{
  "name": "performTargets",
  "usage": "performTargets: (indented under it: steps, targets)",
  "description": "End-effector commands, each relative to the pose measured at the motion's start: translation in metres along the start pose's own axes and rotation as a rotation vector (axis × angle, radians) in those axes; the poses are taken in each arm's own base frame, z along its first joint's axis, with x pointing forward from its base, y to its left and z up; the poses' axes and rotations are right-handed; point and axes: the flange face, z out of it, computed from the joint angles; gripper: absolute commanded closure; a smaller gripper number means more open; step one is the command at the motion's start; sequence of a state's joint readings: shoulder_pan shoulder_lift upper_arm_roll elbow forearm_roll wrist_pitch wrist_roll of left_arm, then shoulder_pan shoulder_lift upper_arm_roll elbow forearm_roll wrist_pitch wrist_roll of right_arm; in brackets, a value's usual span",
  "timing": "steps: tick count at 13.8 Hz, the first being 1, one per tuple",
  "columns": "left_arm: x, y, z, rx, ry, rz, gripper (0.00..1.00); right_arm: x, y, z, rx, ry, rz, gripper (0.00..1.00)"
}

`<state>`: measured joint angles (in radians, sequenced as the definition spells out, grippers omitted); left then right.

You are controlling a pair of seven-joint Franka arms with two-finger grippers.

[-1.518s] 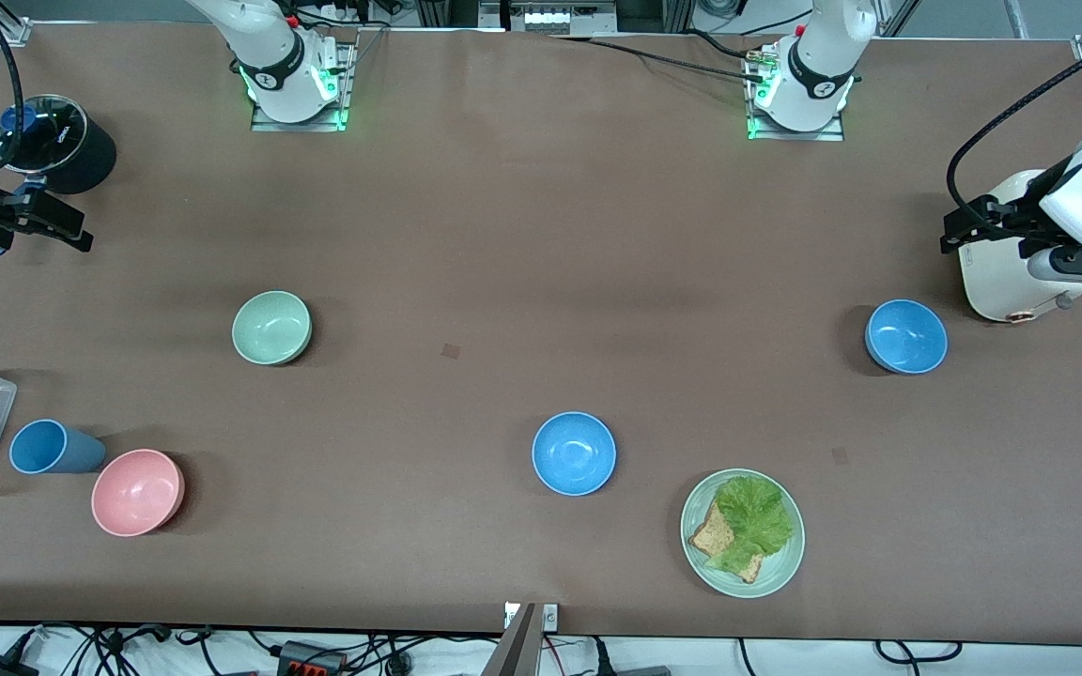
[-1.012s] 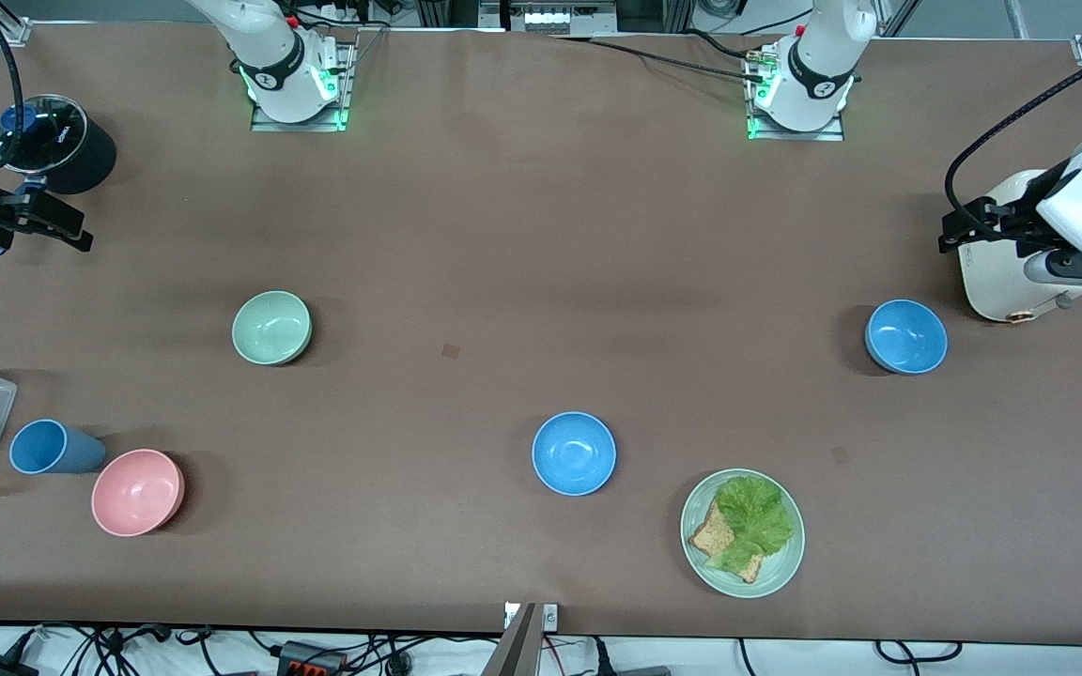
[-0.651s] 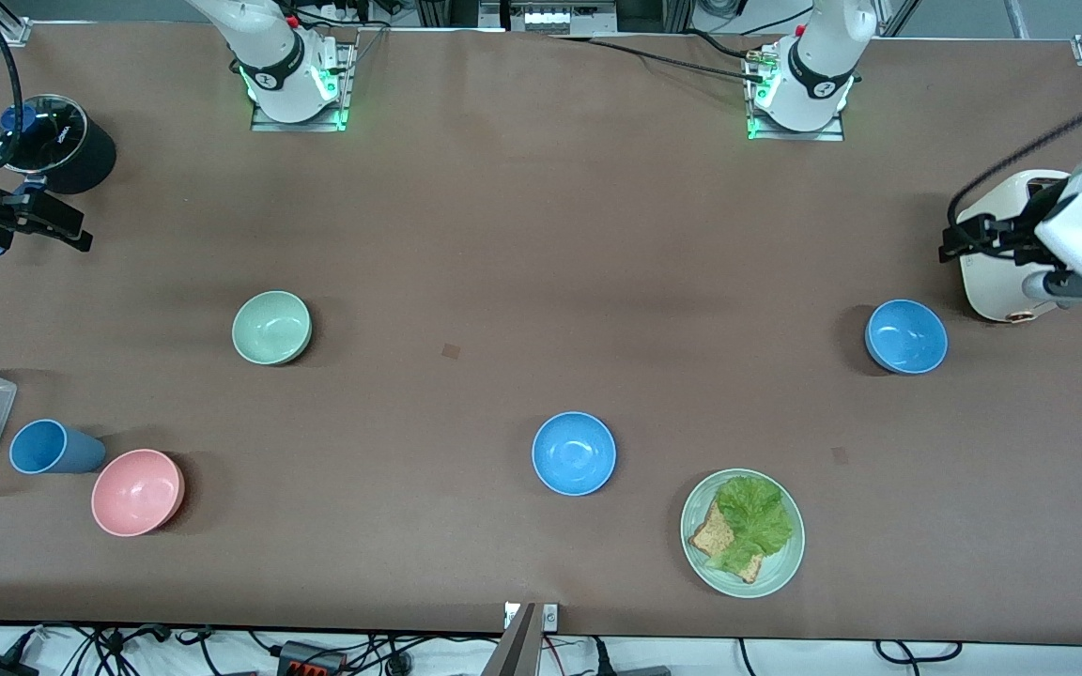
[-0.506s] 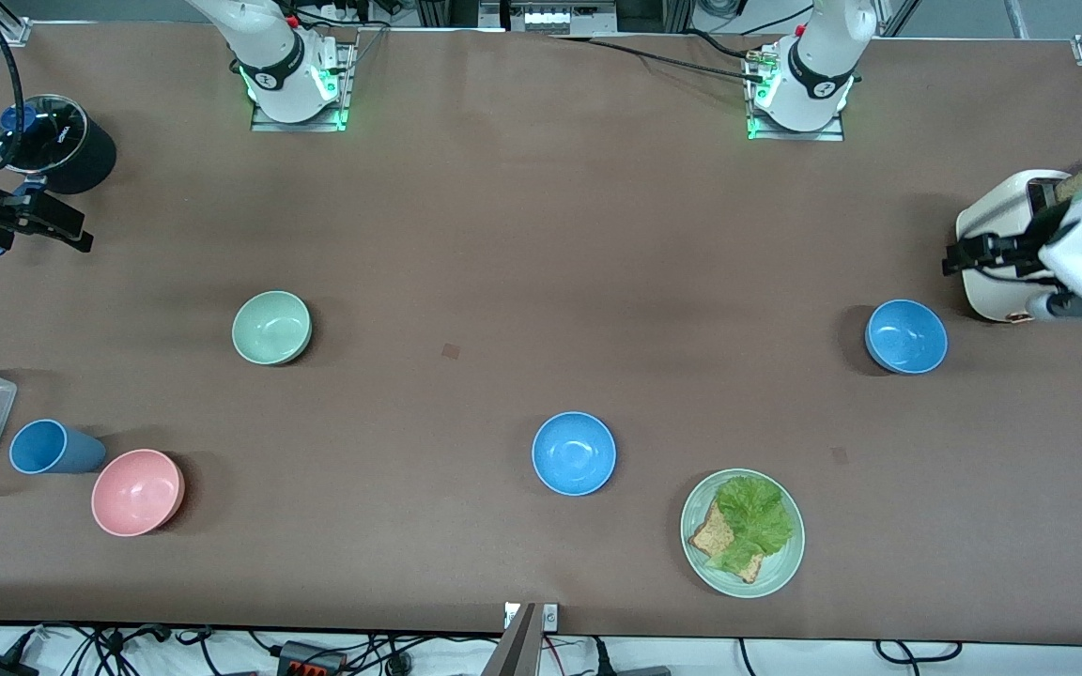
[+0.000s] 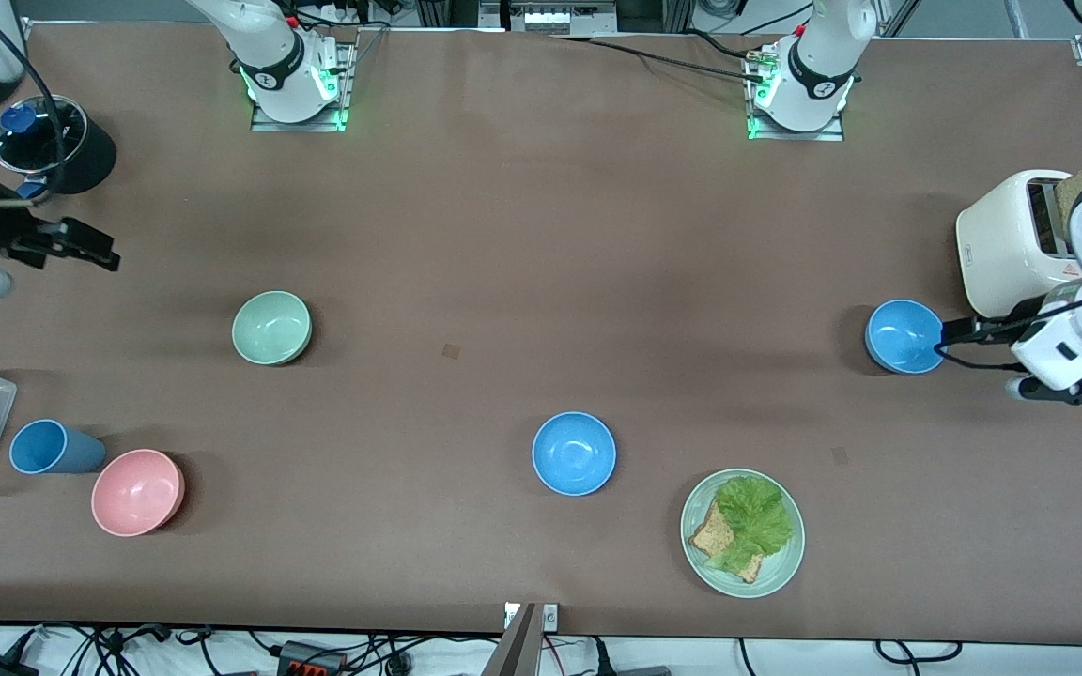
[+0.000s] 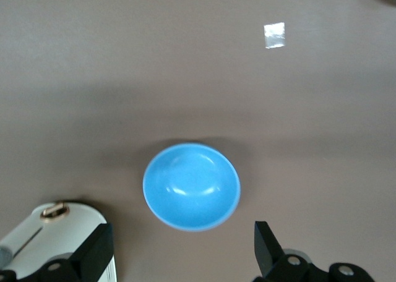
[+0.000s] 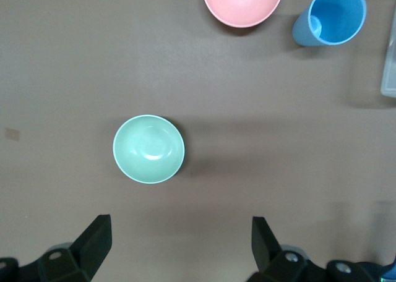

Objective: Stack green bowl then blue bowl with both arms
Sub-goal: 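Grasp the blue bowl with the left gripper while the right gripper reaches the green bowl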

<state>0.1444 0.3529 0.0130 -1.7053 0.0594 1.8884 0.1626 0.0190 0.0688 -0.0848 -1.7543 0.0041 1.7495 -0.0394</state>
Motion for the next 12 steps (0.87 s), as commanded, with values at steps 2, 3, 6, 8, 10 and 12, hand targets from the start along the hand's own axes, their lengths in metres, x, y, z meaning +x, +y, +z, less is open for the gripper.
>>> performTargets:
  steps: [2,3,6,8,10,12]
  targets:
    - [-0.022,-0.044,0.053,0.016,0.083,0.142,0.0,0.027,0.004,0.077,-0.016,-0.055,0.004,0.0]
    - [-0.027,-0.054,0.066,0.019,0.102,0.161,0.0,0.033,0.004,0.096,-0.018,-0.074,0.008,0.0]
    - [-0.04,-0.066,0.098,0.011,0.1,0.165,0.0,0.047,0.001,0.152,-0.018,-0.132,0.013,0.0]
    - [-0.05,-0.071,0.118,0.017,0.125,0.19,0.0,0.051,-0.003,0.179,-0.019,-0.152,0.006,0.0]
    - [-0.055,-0.076,0.126,0.013,0.122,0.193,0.0,0.047,-0.007,0.204,-0.015,-0.184,0.002,0.0]
    - [-0.055,-0.075,0.131,0.009,0.114,0.196,0.0,0.039,-0.015,0.228,-0.017,-0.226,-0.01,0.0]
